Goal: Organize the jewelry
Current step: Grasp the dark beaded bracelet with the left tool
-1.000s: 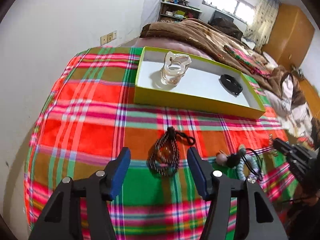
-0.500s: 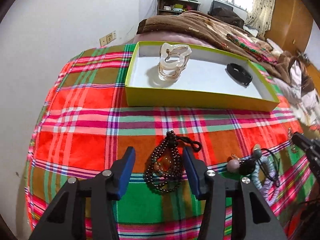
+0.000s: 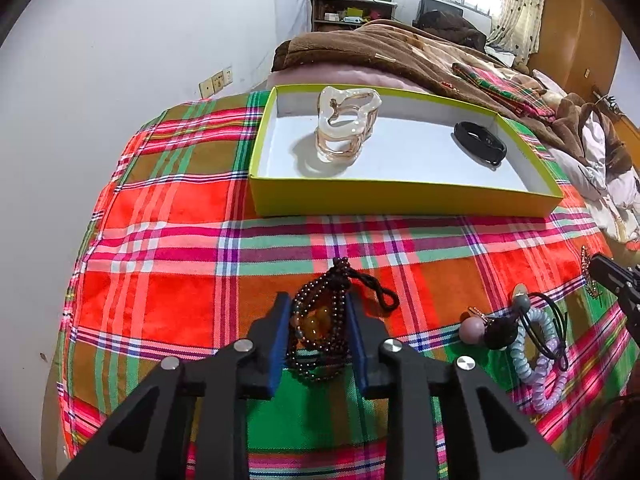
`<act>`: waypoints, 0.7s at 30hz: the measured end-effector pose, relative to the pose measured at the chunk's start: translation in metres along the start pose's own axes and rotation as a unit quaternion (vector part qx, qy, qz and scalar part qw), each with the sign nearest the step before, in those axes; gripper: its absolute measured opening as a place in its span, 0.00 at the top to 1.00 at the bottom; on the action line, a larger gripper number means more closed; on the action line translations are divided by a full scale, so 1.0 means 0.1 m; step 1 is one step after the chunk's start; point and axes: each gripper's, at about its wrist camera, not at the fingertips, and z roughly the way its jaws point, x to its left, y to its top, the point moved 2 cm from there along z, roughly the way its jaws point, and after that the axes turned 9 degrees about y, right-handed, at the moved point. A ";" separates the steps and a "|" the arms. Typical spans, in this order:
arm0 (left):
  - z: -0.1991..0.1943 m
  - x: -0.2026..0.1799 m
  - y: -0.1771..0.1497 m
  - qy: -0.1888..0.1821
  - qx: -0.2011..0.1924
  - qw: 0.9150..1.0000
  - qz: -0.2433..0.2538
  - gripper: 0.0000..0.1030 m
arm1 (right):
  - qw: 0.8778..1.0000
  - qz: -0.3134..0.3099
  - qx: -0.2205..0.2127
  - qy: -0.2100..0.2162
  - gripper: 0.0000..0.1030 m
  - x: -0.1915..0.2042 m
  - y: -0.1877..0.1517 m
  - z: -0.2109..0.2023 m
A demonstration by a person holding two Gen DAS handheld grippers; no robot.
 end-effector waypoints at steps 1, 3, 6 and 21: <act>0.00 0.00 0.00 -0.001 0.000 1.000 0.000 0.75 | 1.000 0.000 0.000 -0.001 0.96 0.00 0.00 0.00; 0.00 -0.01 0.00 -0.001 -0.001 1.000 0.003 0.77 | 1.000 0.001 -0.001 0.000 0.96 0.00 0.01 0.00; -0.01 0.00 0.00 -0.004 -0.002 1.000 0.001 0.81 | 1.000 0.001 -0.001 -0.002 0.96 0.01 0.01 0.00; -0.18 0.08 0.06 -0.024 -0.014 0.999 -0.023 0.94 | 1.000 0.005 -0.016 -0.005 0.96 0.02 0.09 -0.12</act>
